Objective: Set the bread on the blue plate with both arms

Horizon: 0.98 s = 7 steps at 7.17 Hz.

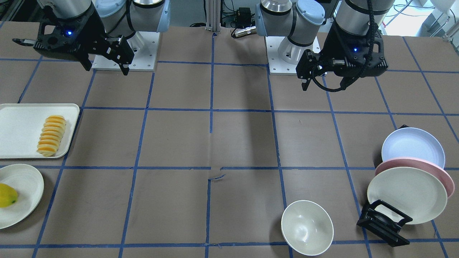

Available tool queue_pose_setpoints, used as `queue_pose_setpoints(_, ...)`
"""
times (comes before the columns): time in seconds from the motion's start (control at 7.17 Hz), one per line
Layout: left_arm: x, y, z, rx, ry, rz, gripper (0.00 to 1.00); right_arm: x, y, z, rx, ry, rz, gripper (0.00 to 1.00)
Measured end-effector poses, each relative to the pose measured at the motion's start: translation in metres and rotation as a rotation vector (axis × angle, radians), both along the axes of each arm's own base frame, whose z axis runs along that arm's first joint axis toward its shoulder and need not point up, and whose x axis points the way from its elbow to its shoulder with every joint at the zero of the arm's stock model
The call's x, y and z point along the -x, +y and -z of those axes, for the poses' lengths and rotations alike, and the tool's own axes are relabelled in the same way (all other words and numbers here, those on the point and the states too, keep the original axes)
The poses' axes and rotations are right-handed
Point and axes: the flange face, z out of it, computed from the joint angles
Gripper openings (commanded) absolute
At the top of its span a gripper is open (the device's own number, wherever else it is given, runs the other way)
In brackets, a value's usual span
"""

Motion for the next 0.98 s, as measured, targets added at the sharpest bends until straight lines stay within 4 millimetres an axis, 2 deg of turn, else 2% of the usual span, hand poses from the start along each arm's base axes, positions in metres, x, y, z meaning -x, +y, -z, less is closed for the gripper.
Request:
queue_pose_setpoints(0.14,-0.027,0.005,-0.012,0.017,-0.063,-0.050,1.00,0.001,-0.001,0.001,-0.002,-0.002,0.001,1.00)
queue_pose_setpoints(0.28,-0.062,0.009,-0.021,0.026,-0.122,-0.116,1.00,0.004,-0.003,0.004,-0.007,0.001,0.006,1.00)
queue_pose_setpoints(0.42,-0.106,0.012,-0.023,0.022,-0.140,-0.207,1.00,0.012,-0.005,0.013,-0.022,0.002,0.019,1.00)
queue_pose_setpoints(0.56,-0.164,0.015,-0.020,0.011,-0.123,-0.324,1.00,0.030,-0.006,0.030,-0.054,0.000,0.052,1.00)
queue_pose_setpoints(0.7,-0.229,0.020,-0.009,-0.008,-0.098,-0.441,1.00,0.060,-0.007,0.049,-0.086,0.007,0.105,1.00)
queue_pose_setpoints(0.84,-0.294,0.023,0.013,-0.017,-0.089,-0.530,1.00,0.095,-0.007,0.064,-0.108,0.024,0.127,1.00)
queue_pose_setpoints(0.98,-0.346,0.021,0.042,-0.017,-0.088,-0.583,1.00,0.130,-0.006,0.078,-0.124,0.033,0.100,1.00)
